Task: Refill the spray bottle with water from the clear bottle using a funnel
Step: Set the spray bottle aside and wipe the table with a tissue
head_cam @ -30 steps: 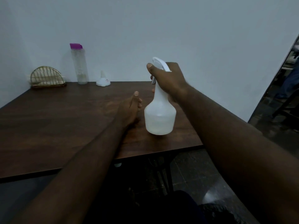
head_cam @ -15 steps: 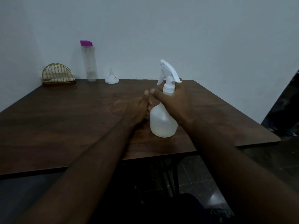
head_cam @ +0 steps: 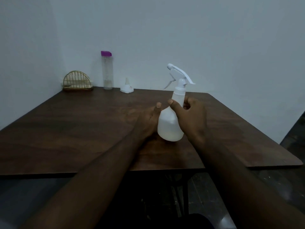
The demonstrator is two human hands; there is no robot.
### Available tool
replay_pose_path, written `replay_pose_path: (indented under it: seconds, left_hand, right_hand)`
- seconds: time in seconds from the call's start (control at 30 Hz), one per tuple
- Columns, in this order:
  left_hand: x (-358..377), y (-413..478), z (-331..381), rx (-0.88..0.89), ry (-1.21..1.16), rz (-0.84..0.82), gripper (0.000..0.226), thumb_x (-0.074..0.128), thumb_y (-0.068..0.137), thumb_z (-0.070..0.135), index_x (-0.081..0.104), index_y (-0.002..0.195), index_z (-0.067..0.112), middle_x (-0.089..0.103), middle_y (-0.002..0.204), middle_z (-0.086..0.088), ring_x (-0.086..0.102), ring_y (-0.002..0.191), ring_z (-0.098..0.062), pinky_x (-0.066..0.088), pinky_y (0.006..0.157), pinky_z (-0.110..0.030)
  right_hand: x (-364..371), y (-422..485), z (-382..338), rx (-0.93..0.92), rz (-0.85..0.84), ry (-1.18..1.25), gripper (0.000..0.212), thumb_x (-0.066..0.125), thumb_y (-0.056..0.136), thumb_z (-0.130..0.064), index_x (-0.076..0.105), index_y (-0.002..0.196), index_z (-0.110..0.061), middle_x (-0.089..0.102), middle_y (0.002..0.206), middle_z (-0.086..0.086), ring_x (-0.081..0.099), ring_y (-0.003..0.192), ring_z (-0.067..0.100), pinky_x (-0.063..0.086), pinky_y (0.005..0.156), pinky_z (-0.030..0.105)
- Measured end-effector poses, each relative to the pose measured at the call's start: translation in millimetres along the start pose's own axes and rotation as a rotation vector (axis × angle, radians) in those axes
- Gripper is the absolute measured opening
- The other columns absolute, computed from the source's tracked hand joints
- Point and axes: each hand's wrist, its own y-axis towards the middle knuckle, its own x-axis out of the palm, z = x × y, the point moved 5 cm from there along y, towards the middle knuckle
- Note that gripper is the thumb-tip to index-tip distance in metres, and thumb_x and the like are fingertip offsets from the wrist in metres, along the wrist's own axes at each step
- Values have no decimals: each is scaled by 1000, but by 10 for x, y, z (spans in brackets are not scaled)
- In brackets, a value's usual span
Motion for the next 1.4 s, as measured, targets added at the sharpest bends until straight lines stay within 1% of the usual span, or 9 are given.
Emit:
replay_pose_path:
  seconds: [0.13,0.33,0.57,0.67,0.77,0.87,1.0,1.13,1.4]
  left_hand:
    - [-325,20,-162,111,81,-51,64,51,84,65,44,134,25,57,121,7,58,106,-8,48,84,-21]
    - [-917,165,-706,-35,184,81,80,80,63,59,35,126,39,49,107,26,53,99,3,40,75,-11]
    - [-1082,686,-1170,-188,226,161,80,77,76,40,34,141,18,46,141,-3,46,127,-22,38,104,-32]
    - [-1164,883,-1303,-186,250,247,77,78,72,43,42,134,16,56,129,-6,55,115,-23,43,91,-28]
    - [-1144,1121,-1379,-192,343,256,67,77,78,29,46,134,9,57,127,-6,54,116,-24,35,82,-19]
    - [-1021,1382,-1447,-271,388,164,54,63,91,26,42,136,4,51,135,-11,48,124,-23,32,88,-21]
    - [-914,1560,-1458,-165,353,124,70,74,79,43,42,136,18,57,123,1,54,102,-12,38,82,-21]
    - [-840,1702,-1430,-59,514,113,57,68,78,56,54,121,21,67,93,2,58,79,-6,51,72,-29]
    - [-955,1747,-1596,-105,241,212,24,68,86,34,63,107,22,64,93,15,62,89,-2,48,73,-15]
  right_hand:
    - [378,244,-181,22,-97,96,18,66,91,-36,65,91,-18,68,84,-7,65,79,5,52,66,21]
    - [1343,480,-256,58,-243,219,19,64,93,-28,66,95,-9,66,81,-5,64,74,7,47,62,22]
    - [2249,825,-150,12,-338,136,16,61,94,-28,61,96,-12,66,99,6,62,93,20,43,74,27]
    - [2456,1013,-58,6,-362,97,30,63,92,-36,58,110,-12,63,107,4,60,102,21,49,88,35]
    - [2642,1071,130,25,-418,43,68,74,69,-58,51,120,-18,60,111,-2,59,104,17,51,89,37]
    - [2677,1170,358,63,-421,27,90,71,56,-70,48,131,-26,58,120,-4,57,112,17,52,94,42]
    - [2589,1442,551,96,-467,-52,76,72,65,-62,46,127,-25,54,118,-1,55,109,17,53,91,42]
    - [2521,1679,722,132,-462,-93,77,67,66,-64,43,127,-24,53,119,1,55,109,20,53,90,44]
    - [2472,1836,900,157,-509,-124,92,77,57,-70,40,129,-26,58,123,-5,56,115,19,49,96,41]
